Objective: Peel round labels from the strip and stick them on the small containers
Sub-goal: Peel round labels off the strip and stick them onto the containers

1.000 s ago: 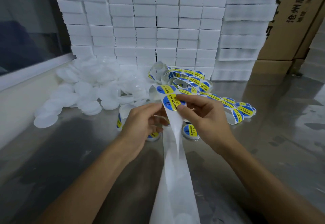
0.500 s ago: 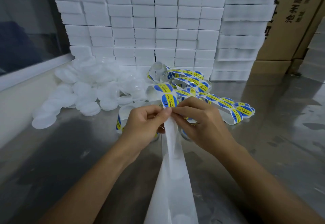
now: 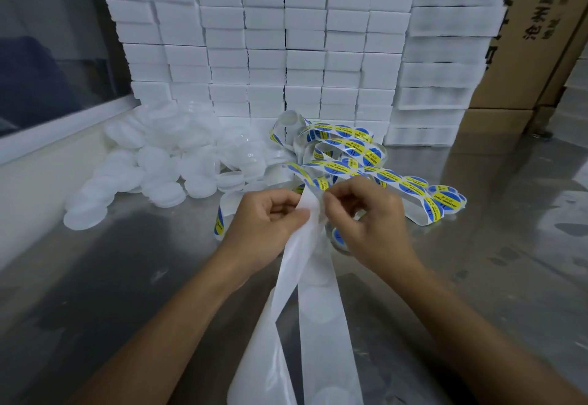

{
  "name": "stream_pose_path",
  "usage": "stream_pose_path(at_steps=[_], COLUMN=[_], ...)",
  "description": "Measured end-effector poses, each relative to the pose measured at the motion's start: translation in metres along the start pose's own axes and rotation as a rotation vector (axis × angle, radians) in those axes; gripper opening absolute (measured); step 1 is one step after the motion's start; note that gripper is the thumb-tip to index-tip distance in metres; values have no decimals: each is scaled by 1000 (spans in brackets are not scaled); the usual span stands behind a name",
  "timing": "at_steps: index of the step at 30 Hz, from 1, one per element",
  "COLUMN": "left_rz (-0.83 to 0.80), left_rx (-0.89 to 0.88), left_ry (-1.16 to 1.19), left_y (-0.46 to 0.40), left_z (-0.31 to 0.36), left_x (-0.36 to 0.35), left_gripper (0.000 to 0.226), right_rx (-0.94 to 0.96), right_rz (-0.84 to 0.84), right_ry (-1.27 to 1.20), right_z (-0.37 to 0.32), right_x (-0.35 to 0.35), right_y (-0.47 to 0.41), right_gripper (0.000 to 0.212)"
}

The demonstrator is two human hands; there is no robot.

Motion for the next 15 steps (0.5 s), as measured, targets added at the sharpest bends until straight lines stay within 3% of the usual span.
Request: stream_pose_path(at_steps=[4, 7, 8, 10, 12, 15], left_rz=[69, 125, 154, 258, 421, 712], left_rx=[31, 52, 65, 84, 61, -81], left_ry=[-37, -33, -19, 5, -41, -227], left_y=[-3, -5, -5, -7, -8, 0], left_z=[-7, -11, -12, -16, -16, -3], left_x=[12, 20, 23, 36, 62, 117], left_gripper=[20, 11, 6, 22, 42, 46], right_rx=[-623, -932, -988, -1035, -1009, -900], right_rz=[-2, 51, 76, 111, 135, 138], right_ry=[-468, -840, -912, -994, -1035, -1031], right_z=[56, 76, 79, 81, 81, 76], right_x=[-7, -14, -15, -15, -13, -9], right_y=[8, 20, 22, 24, 21, 14], right_gripper=[24, 21, 19, 15, 9, 6])
Point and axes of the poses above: each hand's wrist, its own y-axis away from the middle knuckle, its own x-axis out of the back of the hand, z = x × y, the point moved 9 cm from there along -y, towards the middle knuckle, and after that the axes turned 8 degrees about y, right-handed, at the moved point
